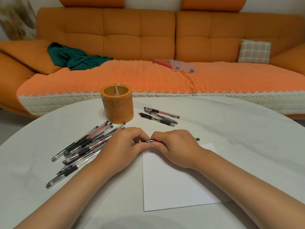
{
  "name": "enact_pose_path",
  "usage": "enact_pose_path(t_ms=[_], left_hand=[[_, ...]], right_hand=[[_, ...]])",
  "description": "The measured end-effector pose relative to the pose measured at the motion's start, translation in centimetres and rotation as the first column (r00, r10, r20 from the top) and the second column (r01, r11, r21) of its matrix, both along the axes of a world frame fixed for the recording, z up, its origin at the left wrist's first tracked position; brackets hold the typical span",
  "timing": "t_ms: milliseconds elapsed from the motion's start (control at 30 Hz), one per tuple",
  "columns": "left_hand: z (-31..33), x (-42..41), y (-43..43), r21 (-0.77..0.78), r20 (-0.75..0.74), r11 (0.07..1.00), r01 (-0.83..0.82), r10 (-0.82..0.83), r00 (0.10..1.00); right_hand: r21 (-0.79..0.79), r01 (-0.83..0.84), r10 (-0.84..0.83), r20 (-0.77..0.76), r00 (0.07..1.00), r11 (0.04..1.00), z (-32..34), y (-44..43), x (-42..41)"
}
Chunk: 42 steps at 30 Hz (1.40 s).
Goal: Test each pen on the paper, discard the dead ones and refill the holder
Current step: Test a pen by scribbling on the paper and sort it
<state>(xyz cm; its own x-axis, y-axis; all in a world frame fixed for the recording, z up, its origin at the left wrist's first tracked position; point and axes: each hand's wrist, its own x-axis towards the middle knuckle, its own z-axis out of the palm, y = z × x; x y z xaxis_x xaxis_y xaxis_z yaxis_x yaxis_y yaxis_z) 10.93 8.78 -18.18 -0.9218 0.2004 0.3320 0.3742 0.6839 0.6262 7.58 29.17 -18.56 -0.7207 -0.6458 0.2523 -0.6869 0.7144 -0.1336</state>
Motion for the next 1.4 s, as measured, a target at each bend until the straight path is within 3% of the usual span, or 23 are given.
enact_pose_path(t_ms=[200,300,400,467,567,633,767,900,1167,1400], left_hand=[[0.4,-0.2,-0.9,-0.104,0.032,0.992,-0.066,0.07,0.997],[0.6,-0.3,-1.8,-0.217,0.02,0.97,-0.114,0.121,0.992],[0.8,-0.3,-2.3,-0.259,0.034,0.959,-0.113,0.126,0.991],[0.9,-0.2,-2.4,-0.231,0.072,0.97,-0.072,0.091,0.993],[0.8,-0.2,-2.3,-0.243,0.118,0.97,-0.025,0.055,0.991],[0.7,-0.1,-2.2,-0.297,0.114,0.954,-0.038,0.075,0.991],[0.3,-0.1,-2.1,-0.368,0.062,0.926,-0.081,0.111,0.992],[-0.1,-0.2,-2.0,-0.397,0.032,0.915,-0.074,0.094,0.995],[-0.8,0.3,-1.2,-0.166,0.088,0.978,0.125,-0.112,0.99],[-1.0,0.5,-1.3,-0.27,0.123,0.949,0.163,-0.134,0.983]], right_hand=[[0.003,0.049,-0.048,0.21,0.977,0.999,1.0,-0.1,0.1],[-0.181,0.076,-0.003,0.373,0.928,0.98,1.5,0.5,-0.1],[-0.339,0.117,0.042,0.428,0.903,0.934,1.9,0.6,-0.6],[-0.474,0.228,0.079,0.545,0.835,0.851,2.0,0.2,-0.9],[-0.624,0.446,0.261,0.725,0.638,0.642,2.0,0.0,-1.2],[-0.645,0.47,0.329,0.738,0.59,0.603,1.9,0.3,-1.4],[-0.673,0.402,0.357,0.699,0.619,0.621,1.0,0.6,-1.1],[-0.638,0.448,0.319,0.734,0.6,0.626,0.7,0.4,-0.9],[-0.625,0.411,0.244,0.7,0.671,0.664,0.4,0.1,-0.3],[-0.604,0.379,0.135,0.635,0.761,0.701,0.5,0.0,-0.1]])
